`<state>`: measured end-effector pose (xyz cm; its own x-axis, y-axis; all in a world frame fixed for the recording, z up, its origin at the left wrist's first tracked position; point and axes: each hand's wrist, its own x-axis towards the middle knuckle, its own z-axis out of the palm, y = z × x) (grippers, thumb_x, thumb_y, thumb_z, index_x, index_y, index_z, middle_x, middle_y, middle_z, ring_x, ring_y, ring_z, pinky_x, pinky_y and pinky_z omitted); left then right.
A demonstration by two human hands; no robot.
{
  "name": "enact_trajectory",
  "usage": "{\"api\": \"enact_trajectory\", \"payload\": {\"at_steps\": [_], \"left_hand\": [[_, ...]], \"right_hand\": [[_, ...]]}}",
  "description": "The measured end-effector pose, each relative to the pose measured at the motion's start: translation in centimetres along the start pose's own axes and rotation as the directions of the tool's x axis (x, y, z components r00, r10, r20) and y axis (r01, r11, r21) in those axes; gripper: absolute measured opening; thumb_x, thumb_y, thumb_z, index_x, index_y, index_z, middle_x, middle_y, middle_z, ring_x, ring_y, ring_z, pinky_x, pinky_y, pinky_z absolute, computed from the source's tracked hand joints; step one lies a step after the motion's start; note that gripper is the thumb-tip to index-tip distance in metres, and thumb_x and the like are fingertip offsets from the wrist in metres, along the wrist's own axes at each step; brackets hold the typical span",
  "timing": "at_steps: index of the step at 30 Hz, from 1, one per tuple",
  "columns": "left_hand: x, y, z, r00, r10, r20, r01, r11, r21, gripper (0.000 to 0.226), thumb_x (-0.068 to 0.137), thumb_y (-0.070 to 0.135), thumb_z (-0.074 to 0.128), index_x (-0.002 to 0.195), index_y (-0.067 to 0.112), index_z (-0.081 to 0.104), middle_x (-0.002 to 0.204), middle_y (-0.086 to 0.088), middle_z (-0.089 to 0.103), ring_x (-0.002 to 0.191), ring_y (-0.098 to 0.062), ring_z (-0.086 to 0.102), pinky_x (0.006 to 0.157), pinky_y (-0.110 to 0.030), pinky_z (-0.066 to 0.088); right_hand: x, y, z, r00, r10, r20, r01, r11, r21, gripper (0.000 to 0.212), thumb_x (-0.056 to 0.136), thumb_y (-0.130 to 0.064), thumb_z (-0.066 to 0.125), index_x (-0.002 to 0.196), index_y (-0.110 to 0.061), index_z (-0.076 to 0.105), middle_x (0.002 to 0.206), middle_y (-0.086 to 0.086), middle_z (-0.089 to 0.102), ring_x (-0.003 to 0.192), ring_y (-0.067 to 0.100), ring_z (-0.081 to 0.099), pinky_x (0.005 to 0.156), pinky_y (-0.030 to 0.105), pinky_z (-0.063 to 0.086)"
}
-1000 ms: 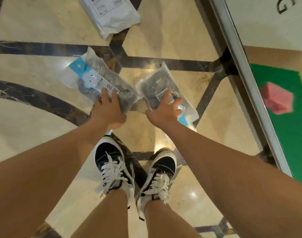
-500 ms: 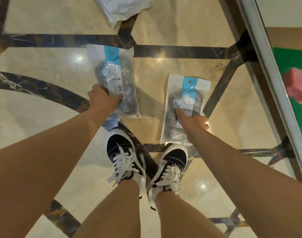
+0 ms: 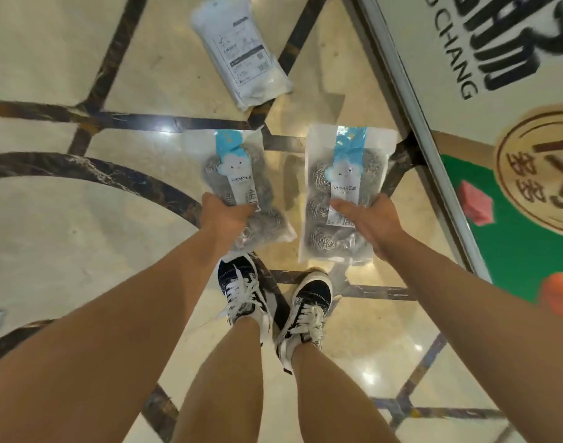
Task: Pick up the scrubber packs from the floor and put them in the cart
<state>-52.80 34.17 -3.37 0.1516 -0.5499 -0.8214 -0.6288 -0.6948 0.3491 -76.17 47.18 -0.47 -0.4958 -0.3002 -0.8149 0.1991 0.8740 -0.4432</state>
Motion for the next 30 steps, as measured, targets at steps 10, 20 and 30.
{"api": "enact_trajectory", "payload": {"at_steps": [10, 20, 30], "left_hand": [[-24.5, 10.8, -14.4, 0.974, 0.212, -0.078, -0.225, 0.943, -0.246, 0.053, 0.082, 0.007, 0.08, 0.121, 0.01, 0.044, 0.101, -0.002, 0.063, 0.086, -0.013, 0.068, 0.068, -0.031, 0.06], [-51.1, 7.6, -29.9, 0.922, 0.235, -0.308, -0.344, 0.862, -0.373, 0.063, 0.068, 0.035, 0.085, 0.121, 0.015, 0.055, 0.105, 0.002, 0.07, 0.088, -0.011, 0.07, 0.073, -0.03, 0.06], [-67.0, -9.3, -40.4, 0.85, -0.02, -0.527, -0.417, 0.586, -0.695, 0.053, 0.081, 0.043, 0.083, 0.124, 0.02, 0.065, 0.112, 0.002, 0.078, 0.097, -0.015, 0.076, 0.089, -0.039, 0.061]], "right_hand": [[-22.3, -19.9, -9.1, 0.913, -0.337, 0.228, 0.374, 0.916, -0.145, 0.064, 0.076, -0.022, 0.091, 0.122, -0.018, 0.047, 0.115, -0.001, 0.068, 0.106, 0.02, 0.068, 0.098, 0.048, 0.055], [-49.8, -26.4, -14.2, 0.72, -0.542, 0.433, 0.652, 0.742, -0.156, 0.069, 0.074, -0.036, 0.092, 0.125, -0.018, 0.049, 0.121, 0.001, 0.067, 0.107, 0.02, 0.069, 0.085, 0.034, 0.057], [-67.8, -24.0, -4.8, 0.482, -0.617, 0.623, 0.81, 0.584, -0.049, 0.073, 0.087, -0.027, 0.081, 0.143, -0.012, 0.038, 0.115, 0.0, 0.069, 0.086, -0.001, 0.066, 0.065, 0.017, 0.052]]}}
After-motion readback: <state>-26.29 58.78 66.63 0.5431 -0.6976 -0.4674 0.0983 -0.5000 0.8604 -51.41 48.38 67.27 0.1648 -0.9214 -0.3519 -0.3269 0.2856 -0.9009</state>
